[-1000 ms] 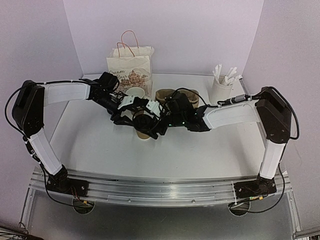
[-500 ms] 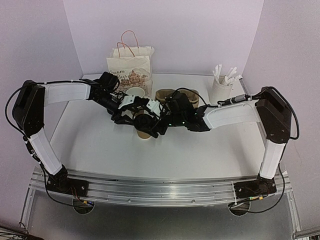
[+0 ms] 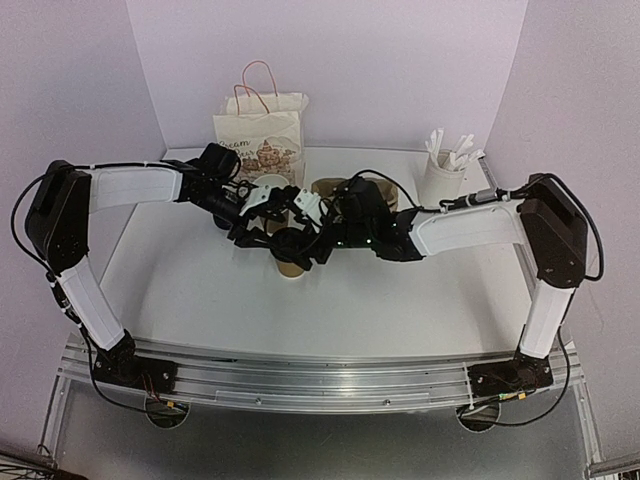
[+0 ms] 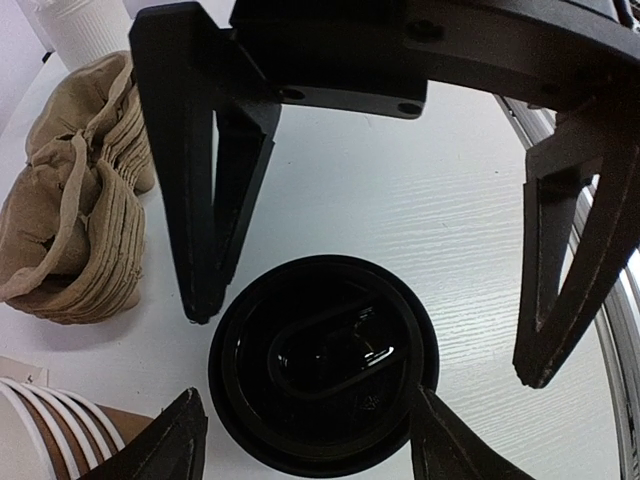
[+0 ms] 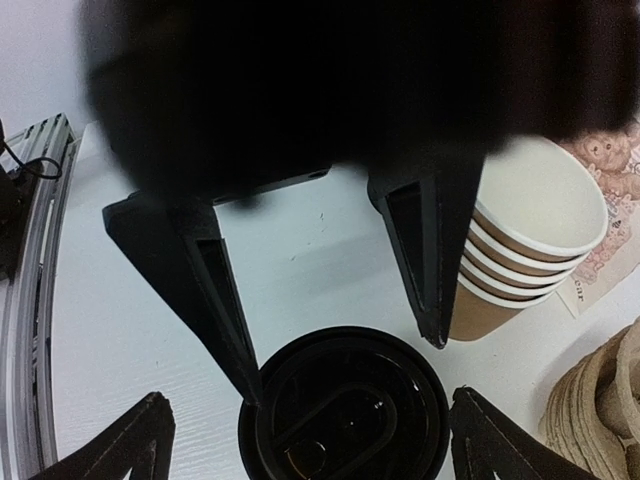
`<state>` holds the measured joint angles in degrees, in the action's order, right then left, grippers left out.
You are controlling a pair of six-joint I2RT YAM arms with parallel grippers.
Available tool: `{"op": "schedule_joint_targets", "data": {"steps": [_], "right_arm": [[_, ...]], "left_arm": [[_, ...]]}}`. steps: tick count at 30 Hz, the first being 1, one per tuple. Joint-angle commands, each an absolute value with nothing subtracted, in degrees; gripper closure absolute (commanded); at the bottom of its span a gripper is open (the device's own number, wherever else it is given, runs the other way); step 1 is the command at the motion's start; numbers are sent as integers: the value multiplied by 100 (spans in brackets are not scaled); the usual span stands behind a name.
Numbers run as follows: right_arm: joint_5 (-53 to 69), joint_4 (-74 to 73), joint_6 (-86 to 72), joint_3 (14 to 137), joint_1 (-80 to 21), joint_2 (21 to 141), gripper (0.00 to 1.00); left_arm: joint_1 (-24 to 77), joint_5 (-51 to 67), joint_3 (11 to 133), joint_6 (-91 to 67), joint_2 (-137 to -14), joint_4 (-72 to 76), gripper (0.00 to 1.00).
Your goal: Pack the takeout coffee
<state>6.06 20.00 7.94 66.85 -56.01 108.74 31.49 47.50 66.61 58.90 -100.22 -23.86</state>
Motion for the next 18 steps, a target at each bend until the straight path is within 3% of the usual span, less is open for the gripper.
{"op": "schedule_joint_targets", "data": {"steps": [1,6,18], "right_arm": [[347,2054,-29,6710,-5525,10304,9],[139,1606,-1284,6728,-5423,10033,11],[40,432,-4370,6318,-5181,9748,21]], "left_arm": [[2967,5066,6656,6412,-9712,-2634,31],[2927,5145,6725,5791,-9438,-2838,31],[2857,3645,5616,-418,-8708,-1053,54]]}}
